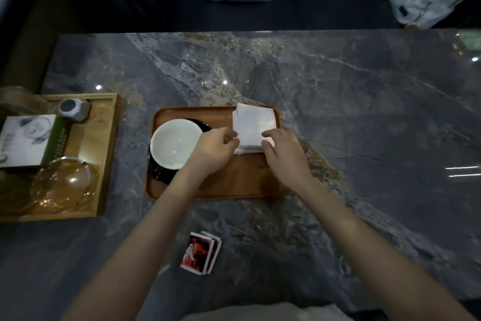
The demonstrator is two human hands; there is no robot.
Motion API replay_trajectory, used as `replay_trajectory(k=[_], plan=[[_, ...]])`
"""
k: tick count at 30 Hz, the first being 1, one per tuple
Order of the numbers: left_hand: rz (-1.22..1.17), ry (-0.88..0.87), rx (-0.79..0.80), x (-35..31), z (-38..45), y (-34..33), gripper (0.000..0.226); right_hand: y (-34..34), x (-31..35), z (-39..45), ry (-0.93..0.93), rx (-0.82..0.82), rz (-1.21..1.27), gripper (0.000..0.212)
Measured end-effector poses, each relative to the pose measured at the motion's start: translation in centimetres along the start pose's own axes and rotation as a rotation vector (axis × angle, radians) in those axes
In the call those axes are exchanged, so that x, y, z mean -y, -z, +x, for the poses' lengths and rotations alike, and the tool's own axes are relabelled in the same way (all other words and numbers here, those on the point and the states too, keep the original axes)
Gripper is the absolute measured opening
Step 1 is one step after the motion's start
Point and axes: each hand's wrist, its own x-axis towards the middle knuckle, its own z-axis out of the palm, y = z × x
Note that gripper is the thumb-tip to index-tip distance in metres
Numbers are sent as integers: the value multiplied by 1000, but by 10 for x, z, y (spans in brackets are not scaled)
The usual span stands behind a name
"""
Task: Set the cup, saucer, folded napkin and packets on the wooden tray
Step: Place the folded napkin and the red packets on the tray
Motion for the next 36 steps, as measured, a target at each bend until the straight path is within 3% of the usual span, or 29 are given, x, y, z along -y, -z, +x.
replay_trajectory(k=[4,8,13,17,19,23,36], plan=[[-59,-19,22,19,-50,18,26,-4,21,-30,-17,21,306,20],[-123,1,-36,56,-98,12,21,-35,33,-69,26,216,409,10],[-114,127,-209,101,-149,-25,28,-74,34,-106,78,384,220,17],[-63,283,-184,115,-171,-60,46,-88,32,-121,154,481,65,47],[-47,300,-211,117,-178,-73,41,-91,33,-126,206,483,-26,55],[-31,270,-282,120,-187,-87,40,-97,33,-132,282,416,-129,50],[-133,279,-300,127,-181,-89,30,-103,37,-133,132,397,52,30]])
